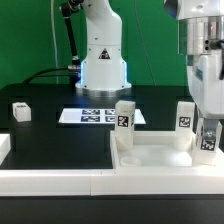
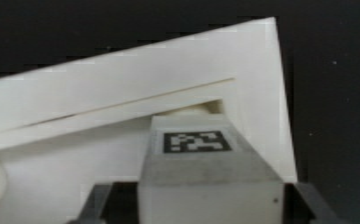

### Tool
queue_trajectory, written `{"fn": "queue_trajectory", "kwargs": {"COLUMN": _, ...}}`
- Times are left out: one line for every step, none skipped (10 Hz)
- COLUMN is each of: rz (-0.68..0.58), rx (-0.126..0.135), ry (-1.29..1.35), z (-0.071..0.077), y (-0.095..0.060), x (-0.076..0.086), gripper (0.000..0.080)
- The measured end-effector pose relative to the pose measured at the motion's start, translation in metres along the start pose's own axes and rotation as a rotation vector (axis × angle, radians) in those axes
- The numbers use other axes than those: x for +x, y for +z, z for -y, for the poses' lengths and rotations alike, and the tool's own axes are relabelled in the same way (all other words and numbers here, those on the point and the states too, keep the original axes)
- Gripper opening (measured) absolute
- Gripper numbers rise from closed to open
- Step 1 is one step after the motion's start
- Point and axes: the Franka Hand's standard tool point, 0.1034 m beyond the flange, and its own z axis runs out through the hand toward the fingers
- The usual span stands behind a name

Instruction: Assemble square table

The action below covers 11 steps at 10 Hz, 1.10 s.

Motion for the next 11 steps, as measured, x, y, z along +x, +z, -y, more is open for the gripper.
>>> {"fn": "queue_trajectory", "kwargs": {"rz": -0.001, "rx": 0.0, "ry": 0.005, "z": 0.0001, "y": 0.0001, "x": 0.0004, "gripper": 0.0294}}
{"fn": "queue_trajectory", "kwargs": {"rz": 0.0, "rx": -0.001, "ry": -0.025, "z": -0.0001, "y": 0.0001, "x": 0.0003, "gripper": 0.0305}}
{"fn": "queue_trajectory", "kwargs": {"rz": -0.005, "rx": -0.002, "ry": -0.077, "z": -0.0005, "y": 0.0002, "x": -0.0003, "gripper": 0.0305}}
{"fn": "queue_trajectory", "kwargs": {"rz": -0.016, "rx": -0.008, "ry": -0.282, "z": -0.0014, "y": 0.0, "x": -0.0019, "gripper": 0.0478}}
{"fn": "queue_trajectory", "kwargs": {"rz": -0.015, "rx": 0.0, "ry": -0.492, "z": -0.0005, "y": 0.0001, "x": -0.0028, "gripper": 0.0611}}
{"fn": "queue_trajectory", "kwargs": {"rz": -0.015, "rx": 0.007, "ry": -0.576, "z": 0.0003, "y": 0.0003, "x": -0.0021, "gripper": 0.0638}}
{"fn": "queue_trajectory", "kwargs": {"rz": -0.016, "rx": 0.006, "ry": -0.635, "z": 0.0005, "y": 0.0002, "x": -0.002, "gripper": 0.0638}}
{"fn": "queue_trajectory", "kwargs": {"rz": -0.019, "rx": 0.005, "ry": -0.742, "z": 0.0008, "y": 0.0002, "x": -0.0013, "gripper": 0.0647}}
{"fn": "queue_trajectory", "kwargs": {"rz": -0.024, "rx": 0.004, "ry": -0.82, "z": 0.0011, "y": 0.0002, "x": -0.0006, "gripper": 0.0647}}
{"fn": "queue_trajectory", "kwargs": {"rz": -0.028, "rx": 0.002, "ry": -0.928, "z": 0.0017, "y": 0.0, "x": 0.0002, "gripper": 0.0649}}
{"fn": "queue_trajectory", "kwargs": {"rz": -0.053, "rx": -0.014, "ry": -1.138, "z": 0.004, "y": -0.0009, "x": 0.002, "gripper": 0.0649}}
